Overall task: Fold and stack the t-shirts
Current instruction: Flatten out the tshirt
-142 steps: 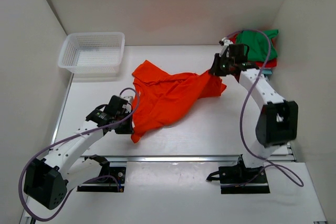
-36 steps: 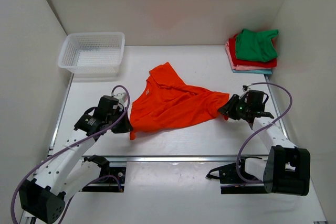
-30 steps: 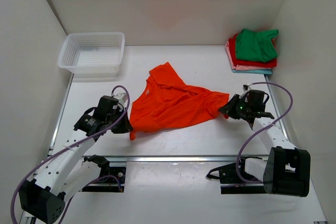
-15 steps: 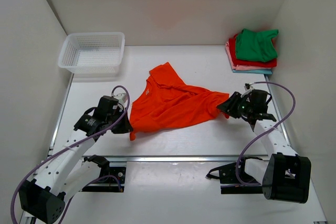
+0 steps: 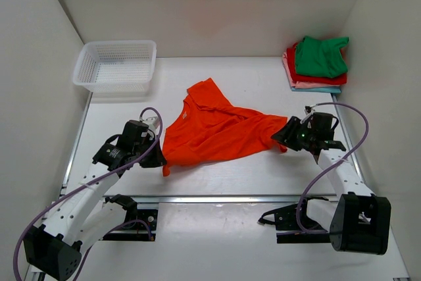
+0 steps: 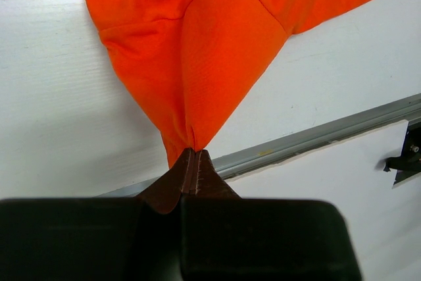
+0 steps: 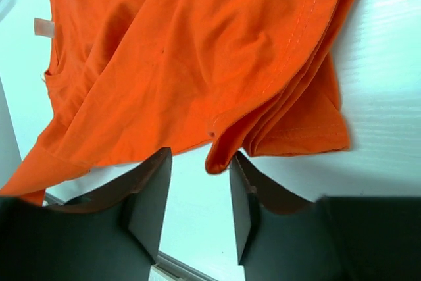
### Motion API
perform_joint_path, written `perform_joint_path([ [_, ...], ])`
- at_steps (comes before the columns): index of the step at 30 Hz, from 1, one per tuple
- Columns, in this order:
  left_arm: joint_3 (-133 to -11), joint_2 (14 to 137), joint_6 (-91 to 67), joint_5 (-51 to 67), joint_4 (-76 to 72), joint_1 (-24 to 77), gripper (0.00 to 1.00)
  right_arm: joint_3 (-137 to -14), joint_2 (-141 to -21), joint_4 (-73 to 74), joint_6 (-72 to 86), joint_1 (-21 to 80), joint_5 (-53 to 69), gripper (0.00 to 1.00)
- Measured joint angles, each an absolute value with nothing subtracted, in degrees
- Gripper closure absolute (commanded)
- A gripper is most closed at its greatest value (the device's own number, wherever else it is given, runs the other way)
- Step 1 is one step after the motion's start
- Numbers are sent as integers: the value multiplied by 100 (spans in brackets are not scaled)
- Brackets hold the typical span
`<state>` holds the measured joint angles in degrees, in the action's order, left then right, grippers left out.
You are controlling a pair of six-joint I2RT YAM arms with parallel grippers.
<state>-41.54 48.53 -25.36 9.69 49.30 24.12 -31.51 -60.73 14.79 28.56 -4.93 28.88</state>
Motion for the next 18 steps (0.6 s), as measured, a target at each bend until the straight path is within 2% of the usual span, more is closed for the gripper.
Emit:
perform_joint_path([
  [1, -4154, 4853, -2536, 969, 4930, 2410, 100, -3173, -6119, 1472, 2842, -493, 2867, 60],
  [2, -4154, 4853, -2534, 969, 4934, 2410, 100, -3201, -6184, 1459, 2827, -493, 2840, 68],
  [4, -4156, 4851, -2530, 972, 4930, 2405, 100, -3247, -6342, 1428, 2773, -493, 2829, 84],
  [5, -4158, 4847, -2530, 974, 4925, 2405, 100, -3260, -6449, 1382, 2742, -491, 2829, 100],
  [9, -4206, 4729, -2558, 1072, 4862, 2333, 100, -3446, -6807, 1450, 2626, -489, 2860, 100],
  [12, -4805, 4794, -2615, 1208, 4858, 1953, 100, -4082, -6849, 1846, 2515, -493, 2904, 100],
  [15, -6311, 5380, -2665, 1369, 4762, 1393, 100, -5435, -6851, 2233, 2427, -582, 3092, 100],
  [18, -8490, 6388, -2731, 1420, 4593, 1050, 100, -7181, -6965, 2484, 2368, -908, 3415, 100],
])
